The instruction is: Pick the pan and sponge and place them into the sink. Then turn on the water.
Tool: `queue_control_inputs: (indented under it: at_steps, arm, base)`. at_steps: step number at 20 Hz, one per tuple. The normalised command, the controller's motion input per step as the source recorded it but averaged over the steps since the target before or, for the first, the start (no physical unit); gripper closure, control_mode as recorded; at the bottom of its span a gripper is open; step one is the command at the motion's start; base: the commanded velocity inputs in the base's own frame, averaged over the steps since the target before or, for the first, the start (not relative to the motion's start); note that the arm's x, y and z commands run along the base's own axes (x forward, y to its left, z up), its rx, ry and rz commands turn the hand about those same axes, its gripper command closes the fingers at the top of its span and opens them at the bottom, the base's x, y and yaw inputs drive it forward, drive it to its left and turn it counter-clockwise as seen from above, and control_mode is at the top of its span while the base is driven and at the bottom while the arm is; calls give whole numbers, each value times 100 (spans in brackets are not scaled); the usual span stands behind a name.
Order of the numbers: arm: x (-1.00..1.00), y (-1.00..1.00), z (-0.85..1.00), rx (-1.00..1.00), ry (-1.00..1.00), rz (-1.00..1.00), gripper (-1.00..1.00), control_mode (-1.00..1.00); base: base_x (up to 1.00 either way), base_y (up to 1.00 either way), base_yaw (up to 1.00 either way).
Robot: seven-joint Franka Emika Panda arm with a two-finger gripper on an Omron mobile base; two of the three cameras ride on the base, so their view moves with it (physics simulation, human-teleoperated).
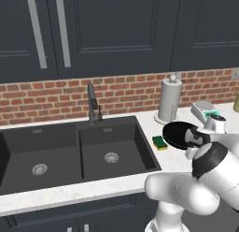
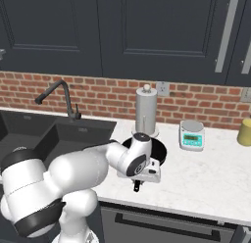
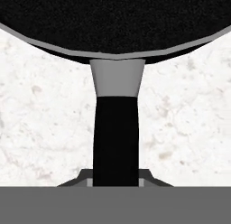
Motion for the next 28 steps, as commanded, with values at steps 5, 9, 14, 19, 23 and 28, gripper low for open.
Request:
queue_control_inputs:
  at_steps: [5, 9, 14, 19, 23, 28]
  arm:
    - [-34, 0, 44, 0, -11, 0, 100, -100]
    - [-46, 0, 42, 0, -14, 0, 100, -100]
    - [-38, 23, 31, -1, -7, 0, 100, -100]
    - [-15, 64, 31, -2, 0, 4, 100, -100]
    - [-7, 61, 24, 0, 0, 7, 100, -100]
    - [0, 62, 27, 0, 2, 9, 100, -100]
  base:
    - [0, 0, 0]
    - [0, 0, 0]
    - [0, 0, 0]
    - [0, 0, 0]
    - [0, 0, 0]
    - [0, 0, 0]
